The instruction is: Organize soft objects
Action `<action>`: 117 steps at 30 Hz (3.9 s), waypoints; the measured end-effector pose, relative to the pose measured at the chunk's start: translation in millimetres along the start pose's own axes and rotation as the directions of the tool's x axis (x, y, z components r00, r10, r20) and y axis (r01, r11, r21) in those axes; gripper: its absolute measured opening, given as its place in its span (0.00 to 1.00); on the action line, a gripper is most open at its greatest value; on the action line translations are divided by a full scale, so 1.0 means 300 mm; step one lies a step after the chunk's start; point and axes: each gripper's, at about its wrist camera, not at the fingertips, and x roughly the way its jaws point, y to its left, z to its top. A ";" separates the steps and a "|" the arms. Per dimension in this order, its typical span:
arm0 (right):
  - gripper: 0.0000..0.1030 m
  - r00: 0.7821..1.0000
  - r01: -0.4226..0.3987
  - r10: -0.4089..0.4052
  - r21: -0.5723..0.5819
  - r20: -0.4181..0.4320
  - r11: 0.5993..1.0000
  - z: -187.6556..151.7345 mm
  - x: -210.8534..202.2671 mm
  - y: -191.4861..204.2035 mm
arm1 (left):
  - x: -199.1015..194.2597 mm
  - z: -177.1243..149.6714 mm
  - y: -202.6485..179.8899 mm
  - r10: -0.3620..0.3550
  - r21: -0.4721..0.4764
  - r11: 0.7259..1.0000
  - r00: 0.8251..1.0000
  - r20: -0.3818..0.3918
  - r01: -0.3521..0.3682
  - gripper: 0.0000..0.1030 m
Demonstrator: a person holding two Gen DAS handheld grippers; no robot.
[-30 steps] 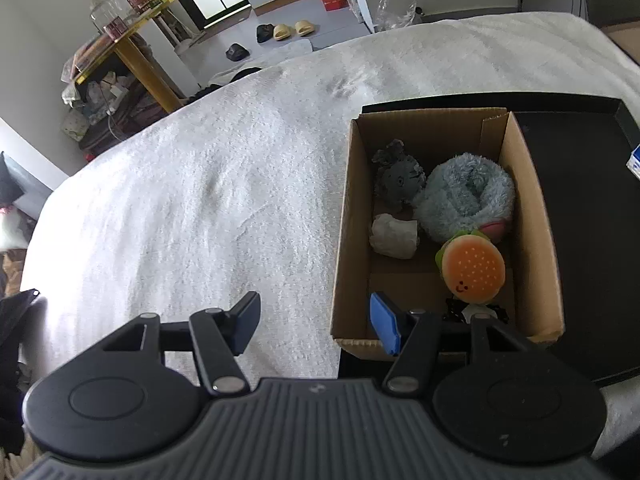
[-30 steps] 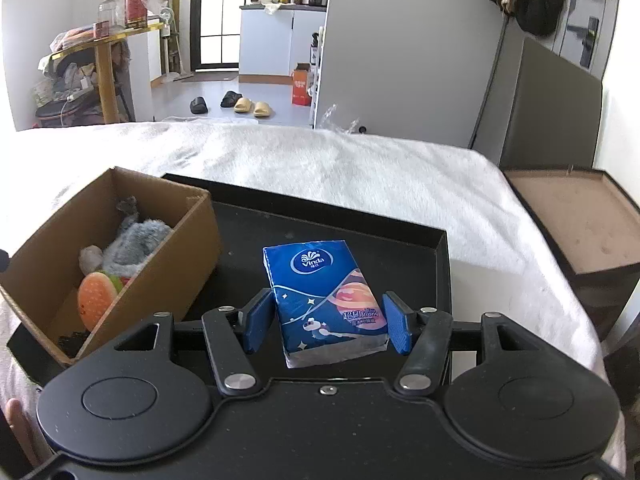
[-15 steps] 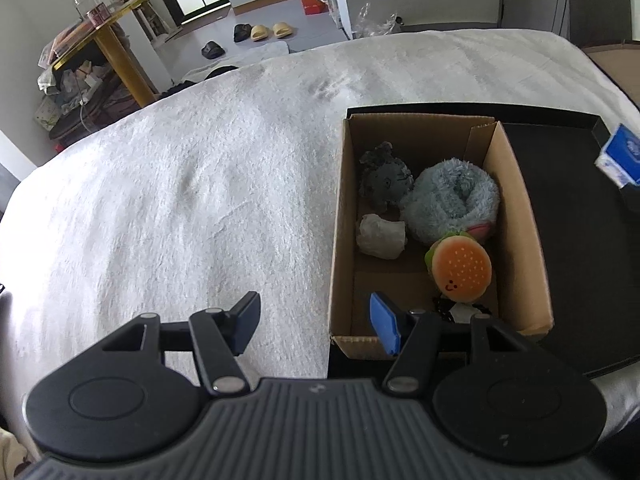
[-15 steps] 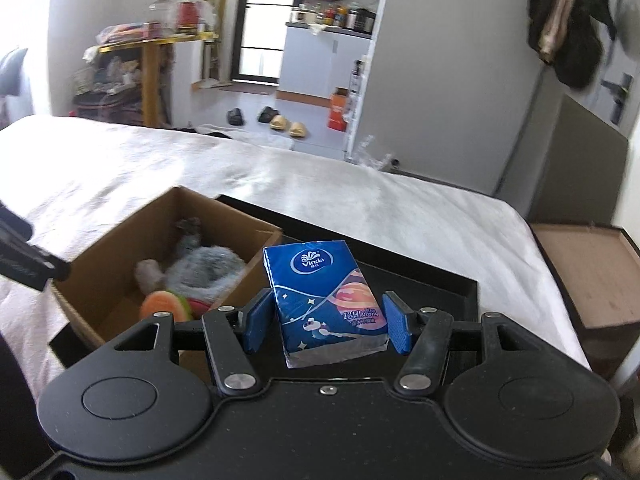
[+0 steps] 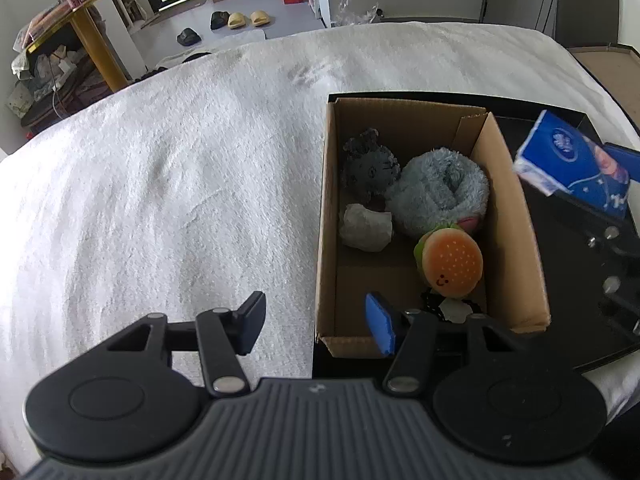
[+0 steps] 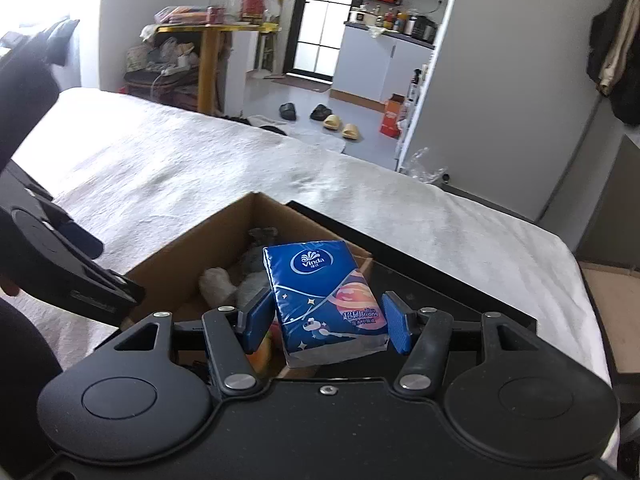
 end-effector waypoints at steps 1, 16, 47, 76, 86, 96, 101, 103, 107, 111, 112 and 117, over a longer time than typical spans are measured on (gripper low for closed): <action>0.56 1.000 -0.005 0.004 -0.008 -0.001 1.000 0.004 0.005 0.010 | 0.004 0.001 0.003 -0.004 -0.002 1.000 1.000 -0.004 0.004 0.51; 0.56 0.996 -0.084 0.083 -0.061 -0.030 0.995 0.027 0.064 0.109 | 0.080 0.007 0.049 -0.060 -0.075 0.996 0.994 -0.093 0.053 0.13; 0.63 0.991 -0.105 0.109 0.054 -0.075 0.993 -0.039 0.020 0.042 | 0.065 -0.007 0.060 -0.082 -0.105 0.992 0.995 -0.063 0.075 0.11; 1.00 1.000 0.013 -0.007 0.524 -0.012 0.852 -0.183 -0.293 -0.300 | -0.314 0.000 -0.119 -0.012 -0.028 1.000 0.998 0.065 0.014 0.60; 1.00 0.996 0.090 -0.069 0.605 -0.058 0.791 -0.228 -0.409 -0.333 | -0.449 -0.054 -0.148 -0.074 -0.029 0.997 0.990 0.121 0.078 0.76; 1.00 0.993 0.119 -0.095 0.607 -0.071 0.786 -0.190 -0.512 -0.310 | -0.586 -0.096 -0.133 -0.092 -0.021 0.995 0.978 0.189 0.097 0.99; 1.00 0.992 0.123 -0.098 0.609 -0.074 0.783 -0.186 -0.549 -0.300 | -0.640 -0.117 -0.124 -0.073 -0.011 0.997 0.976 0.207 0.077 0.99; 1.00 0.993 0.122 -0.097 0.616 -0.074 0.778 -0.187 -0.561 -0.298 | -0.660 -0.126 -0.117 -0.077 -0.011 0.997 0.974 0.214 0.082 0.99; 1.00 0.992 0.125 -0.103 0.614 -0.072 0.779 -0.191 -0.593 -0.281 | -0.695 -0.149 -0.112 -0.079 -0.002 0.997 0.969 0.233 0.081 0.99; 1.00 0.992 0.126 -0.109 0.611 -0.065 0.782 -0.193 -0.622 -0.274 | -0.722 -0.172 -0.106 -0.087 -0.009 0.996 0.965 0.246 0.092 0.99; 1.00 0.992 0.126 -0.109 0.610 -0.064 0.782 -0.192 -0.628 -0.272 | -0.728 -0.178 -0.105 -0.089 -0.012 0.995 0.964 0.250 0.095 0.99; 1.00 0.992 0.123 -0.116 0.603 -0.051 0.788 -0.193 -0.666 -0.255 | -0.762 -0.208 -0.105 -0.079 -0.016 0.996 0.960 0.268 0.087 0.99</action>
